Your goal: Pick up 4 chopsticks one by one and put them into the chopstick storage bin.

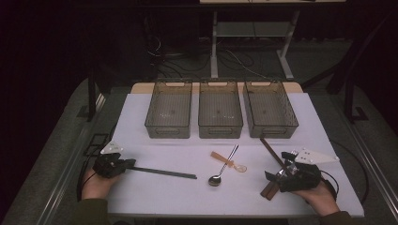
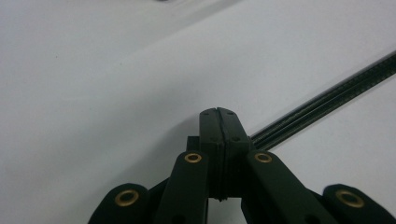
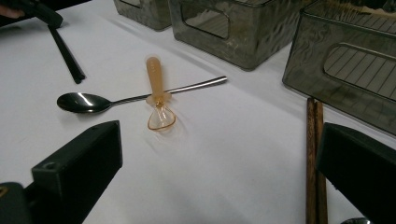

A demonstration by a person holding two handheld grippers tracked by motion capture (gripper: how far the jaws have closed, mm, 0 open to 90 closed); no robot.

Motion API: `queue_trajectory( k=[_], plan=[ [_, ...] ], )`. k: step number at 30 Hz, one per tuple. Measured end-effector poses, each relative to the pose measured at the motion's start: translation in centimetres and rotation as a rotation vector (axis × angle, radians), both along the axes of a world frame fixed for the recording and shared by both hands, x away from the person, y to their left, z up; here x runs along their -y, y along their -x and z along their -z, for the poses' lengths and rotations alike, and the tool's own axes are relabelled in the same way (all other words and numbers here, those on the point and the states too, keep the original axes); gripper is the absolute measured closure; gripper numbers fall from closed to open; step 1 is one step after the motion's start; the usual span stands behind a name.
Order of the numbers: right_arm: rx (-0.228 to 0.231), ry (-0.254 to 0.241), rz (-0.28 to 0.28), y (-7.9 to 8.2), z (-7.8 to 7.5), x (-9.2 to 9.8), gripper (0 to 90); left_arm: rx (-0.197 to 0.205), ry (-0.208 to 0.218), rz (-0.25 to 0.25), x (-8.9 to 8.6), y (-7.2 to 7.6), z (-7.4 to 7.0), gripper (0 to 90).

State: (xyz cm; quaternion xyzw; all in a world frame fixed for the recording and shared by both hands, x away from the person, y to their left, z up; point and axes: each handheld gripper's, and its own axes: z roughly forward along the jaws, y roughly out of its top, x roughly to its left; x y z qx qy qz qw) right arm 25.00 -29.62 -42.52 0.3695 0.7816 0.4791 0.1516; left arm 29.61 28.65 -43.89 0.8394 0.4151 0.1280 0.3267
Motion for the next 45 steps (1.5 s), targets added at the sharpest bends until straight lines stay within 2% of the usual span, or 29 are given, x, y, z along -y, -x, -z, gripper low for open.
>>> queue_trajectory(
  k=[11, 23, 26, 29, 31, 33, 37, 41, 45],
  plan=[
    [0.001, 0.009, -0.001, 0.0, 0.0, 0.0, 0.3, -0.01, -0.012, 0.006, -0.1, 1.0, -0.2, 89.9],
    [0.002, 0.01, 0.001, 0.0, 0.0, 0.0, 0.3, -0.023, 0.003, 0.008, -0.4, 2.2, -0.2, 89.9],
    [0.001, 0.012, 0.001, 0.0, 0.0, 0.0, 0.3, -0.031, -0.005, 0.011, -0.4, 2.6, -0.3, 89.9],
    [0.002, 0.011, 0.0, 0.0, 0.0, 0.0, 0.3, -0.017, -0.003, 0.003, -0.3, 2.8, -0.5, 89.9],
    [-0.001, 0.012, 0.0, 0.0, 0.1, -0.1, 0.3, 0.003, 0.014, 0.009, 0.0, 2.7, -0.9, 89.9],
    [0.003, 0.015, -0.002, 0.0, 0.1, -0.1, 0.3, 0.018, 0.037, 0.028, 0.7, 2.7, -1.3, 89.9],
    [0.0, 0.012, 0.0, -0.1, 0.1, -0.1, 0.3, 0.034, 0.07, 0.098, 2.7, 2.6, -1.9, 89.9],
    [0.0, 0.011, -0.002, -0.1, 0.1, -0.1, 0.3, 0.04, 0.085, 0.168, 4.8, 2.5, -2.2, 89.9],
    [-0.003, 0.01, -0.004, -0.1, 0.1, -0.1, 0.3, 0.047, 0.126, 0.216, 6.8, 2.5, -2.5, 89.9]
  ],
)
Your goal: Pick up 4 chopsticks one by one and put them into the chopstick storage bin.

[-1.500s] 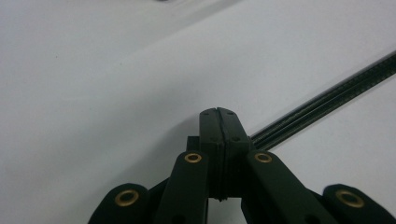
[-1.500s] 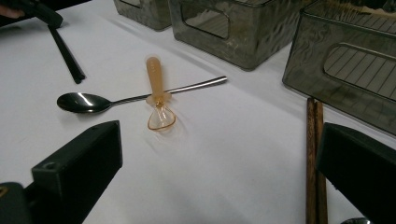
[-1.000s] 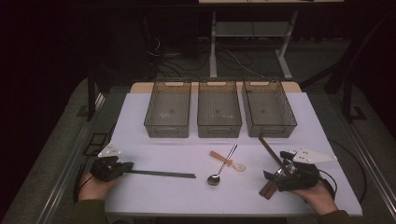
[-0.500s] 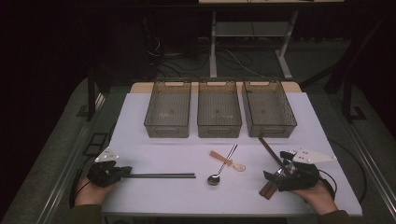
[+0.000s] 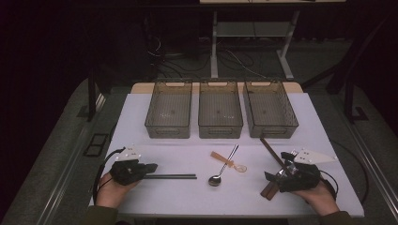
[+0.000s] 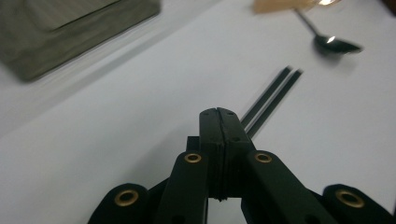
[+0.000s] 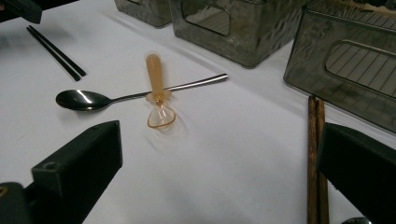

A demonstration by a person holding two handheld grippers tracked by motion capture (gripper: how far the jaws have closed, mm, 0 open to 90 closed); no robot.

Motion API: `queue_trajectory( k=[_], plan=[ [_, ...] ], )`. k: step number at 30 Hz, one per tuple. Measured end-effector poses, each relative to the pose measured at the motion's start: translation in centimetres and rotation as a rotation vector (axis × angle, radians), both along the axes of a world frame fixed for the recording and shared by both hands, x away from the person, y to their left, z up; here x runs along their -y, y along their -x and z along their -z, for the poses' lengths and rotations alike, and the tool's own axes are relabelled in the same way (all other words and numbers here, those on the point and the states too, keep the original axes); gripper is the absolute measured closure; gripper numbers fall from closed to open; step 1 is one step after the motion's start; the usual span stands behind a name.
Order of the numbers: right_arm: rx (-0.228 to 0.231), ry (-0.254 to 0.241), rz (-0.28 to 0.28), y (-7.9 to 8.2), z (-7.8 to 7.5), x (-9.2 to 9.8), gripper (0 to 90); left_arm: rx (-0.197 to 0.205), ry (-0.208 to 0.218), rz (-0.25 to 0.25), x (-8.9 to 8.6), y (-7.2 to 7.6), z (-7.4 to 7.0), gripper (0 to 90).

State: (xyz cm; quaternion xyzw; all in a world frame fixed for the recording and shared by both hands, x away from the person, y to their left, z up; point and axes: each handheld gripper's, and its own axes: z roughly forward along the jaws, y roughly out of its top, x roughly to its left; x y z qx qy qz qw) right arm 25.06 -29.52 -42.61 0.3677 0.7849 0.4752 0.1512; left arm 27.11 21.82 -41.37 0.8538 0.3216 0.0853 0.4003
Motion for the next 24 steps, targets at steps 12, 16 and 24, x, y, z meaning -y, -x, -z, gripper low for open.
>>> queue_trajectory(
  k=[12, 16, 24],
  plan=[
    [-0.005, 0.024, -0.006, 0.1, -0.1, -0.4, 0.3, -0.029, 0.02, 0.132, 5.8, -0.6, 0.3, 89.9],
    [-0.006, 0.029, -0.012, 0.1, -0.1, -0.6, 0.3, -0.033, 0.001, 0.185, 7.5, -0.7, 0.4, 89.9],
    [-0.012, 0.029, -0.016, 0.1, -0.1, -0.6, 0.3, -0.054, -0.027, 0.277, 10.4, -1.2, 1.2, 89.9]
  ],
)
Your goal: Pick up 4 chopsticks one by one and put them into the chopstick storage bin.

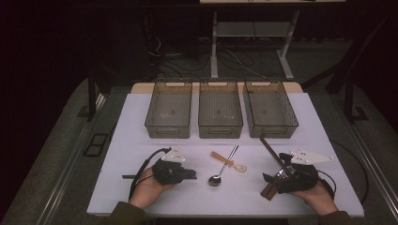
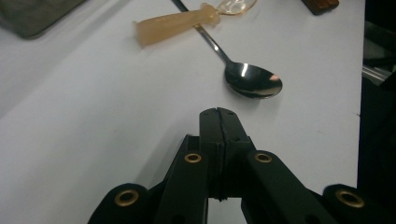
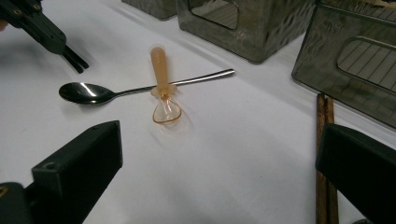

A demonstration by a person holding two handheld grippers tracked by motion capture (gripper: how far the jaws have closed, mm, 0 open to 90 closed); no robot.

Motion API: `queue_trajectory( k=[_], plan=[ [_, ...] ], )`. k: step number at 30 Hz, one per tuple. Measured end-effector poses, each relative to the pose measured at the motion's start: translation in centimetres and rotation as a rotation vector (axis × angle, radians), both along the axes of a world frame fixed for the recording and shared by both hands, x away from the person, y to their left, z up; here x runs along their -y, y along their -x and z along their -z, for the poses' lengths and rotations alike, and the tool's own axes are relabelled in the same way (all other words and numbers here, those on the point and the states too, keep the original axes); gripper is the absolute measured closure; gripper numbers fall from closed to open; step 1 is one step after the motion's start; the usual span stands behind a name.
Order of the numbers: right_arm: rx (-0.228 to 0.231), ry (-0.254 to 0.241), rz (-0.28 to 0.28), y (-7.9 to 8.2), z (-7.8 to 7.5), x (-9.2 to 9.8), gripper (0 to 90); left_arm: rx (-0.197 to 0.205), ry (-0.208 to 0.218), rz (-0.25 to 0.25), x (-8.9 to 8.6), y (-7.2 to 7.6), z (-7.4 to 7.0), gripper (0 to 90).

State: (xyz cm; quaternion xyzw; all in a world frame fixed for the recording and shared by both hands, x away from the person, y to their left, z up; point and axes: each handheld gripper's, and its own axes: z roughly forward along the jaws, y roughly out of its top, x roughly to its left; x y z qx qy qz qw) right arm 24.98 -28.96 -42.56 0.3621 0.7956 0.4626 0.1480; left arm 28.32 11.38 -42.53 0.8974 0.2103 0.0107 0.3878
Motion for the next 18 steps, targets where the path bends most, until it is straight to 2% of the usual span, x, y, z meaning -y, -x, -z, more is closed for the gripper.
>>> queue_trajectory(
  k=[4, 6, 8, 13, 14, 15, 18],
  plan=[
    [0.004, -0.004, -0.004, 0.0, 0.0, 0.0, 0.3, 0.001, -0.036, 0.035, 0.9, -0.1, 0.5, 89.9],
    [0.004, -0.004, -0.003, 0.1, 0.0, 0.0, 0.3, 0.007, -0.055, 0.037, 0.9, -0.1, 0.7, 89.9],
    [0.005, -0.003, -0.003, 0.0, 0.0, 0.1, 0.3, -0.002, -0.052, 0.028, 0.9, -0.1, 1.0, 89.9],
    [0.003, -0.001, -0.005, 0.0, 0.0, 0.1, 0.3, 0.002, -0.078, 0.043, 1.1, -0.3, 1.4, 89.9],
    [0.001, -0.001, -0.004, 0.1, 0.0, 0.0, 0.3, -0.011, -0.075, 0.032, 1.2, -0.1, 1.5, 89.8],
    [0.001, 0.0, -0.004, 0.1, 0.0, 0.0, 0.3, 0.002, -0.085, 0.044, 1.2, -0.2, 1.6, 89.8],
    [-0.001, -0.002, -0.001, 0.0, 0.0, 0.1, 0.3, -0.007, -0.084, 0.035, 1.4, -0.2, 1.7, 89.8]
  ],
)
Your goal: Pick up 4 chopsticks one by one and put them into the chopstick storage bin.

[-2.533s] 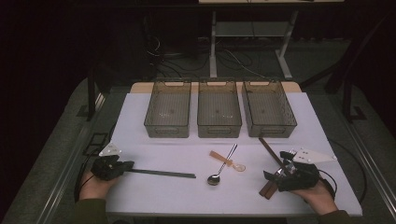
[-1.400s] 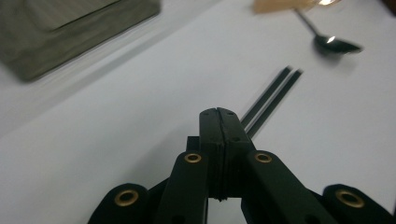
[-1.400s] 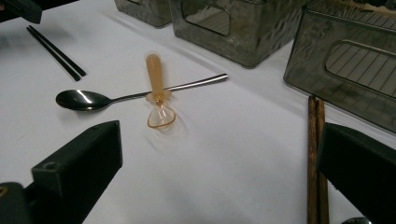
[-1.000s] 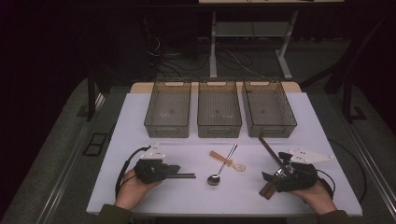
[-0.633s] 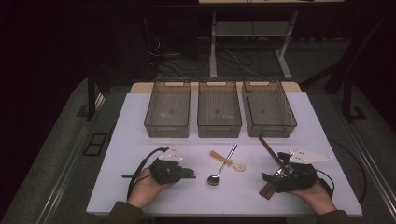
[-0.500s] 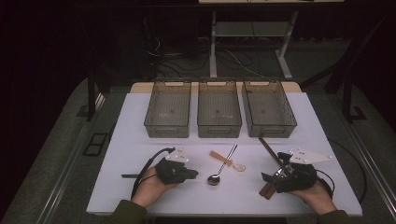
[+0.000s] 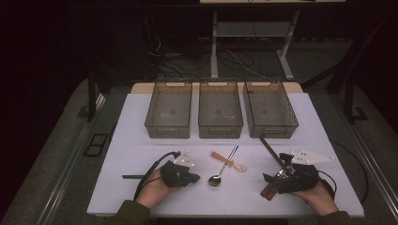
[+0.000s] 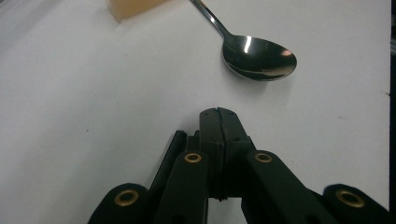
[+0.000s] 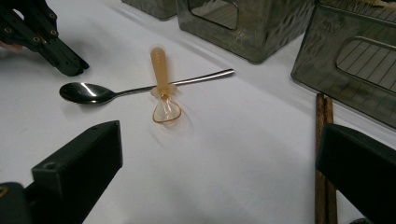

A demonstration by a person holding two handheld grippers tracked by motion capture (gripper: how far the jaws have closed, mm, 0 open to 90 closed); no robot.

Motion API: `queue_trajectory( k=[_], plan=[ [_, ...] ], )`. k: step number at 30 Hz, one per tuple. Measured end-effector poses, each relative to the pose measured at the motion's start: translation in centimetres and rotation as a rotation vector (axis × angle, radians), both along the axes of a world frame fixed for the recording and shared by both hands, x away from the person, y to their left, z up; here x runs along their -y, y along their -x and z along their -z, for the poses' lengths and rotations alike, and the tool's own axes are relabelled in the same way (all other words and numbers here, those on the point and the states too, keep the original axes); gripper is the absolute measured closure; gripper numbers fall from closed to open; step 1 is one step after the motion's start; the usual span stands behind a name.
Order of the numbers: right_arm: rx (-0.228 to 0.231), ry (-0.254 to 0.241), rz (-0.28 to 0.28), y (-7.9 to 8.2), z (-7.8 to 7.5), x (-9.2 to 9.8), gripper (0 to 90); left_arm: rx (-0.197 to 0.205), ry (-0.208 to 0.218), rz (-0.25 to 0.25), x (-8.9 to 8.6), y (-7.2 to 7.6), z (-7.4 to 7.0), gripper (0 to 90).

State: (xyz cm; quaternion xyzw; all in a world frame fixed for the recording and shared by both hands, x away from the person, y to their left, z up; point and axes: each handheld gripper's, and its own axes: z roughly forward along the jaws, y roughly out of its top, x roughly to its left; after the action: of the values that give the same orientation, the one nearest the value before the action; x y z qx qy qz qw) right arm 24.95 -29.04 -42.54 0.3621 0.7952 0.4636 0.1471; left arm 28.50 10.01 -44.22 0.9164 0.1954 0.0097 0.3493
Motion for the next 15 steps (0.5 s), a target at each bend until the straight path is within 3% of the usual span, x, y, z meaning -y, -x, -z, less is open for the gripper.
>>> queue_trajectory(
  k=[15],
  plan=[
    [0.001, 0.001, 0.002, 0.02, 0.05, 0.0, 0.3, 0.021, 0.005, -0.007, -0.02, -0.97, 0.11, 89.8]
  ],
)
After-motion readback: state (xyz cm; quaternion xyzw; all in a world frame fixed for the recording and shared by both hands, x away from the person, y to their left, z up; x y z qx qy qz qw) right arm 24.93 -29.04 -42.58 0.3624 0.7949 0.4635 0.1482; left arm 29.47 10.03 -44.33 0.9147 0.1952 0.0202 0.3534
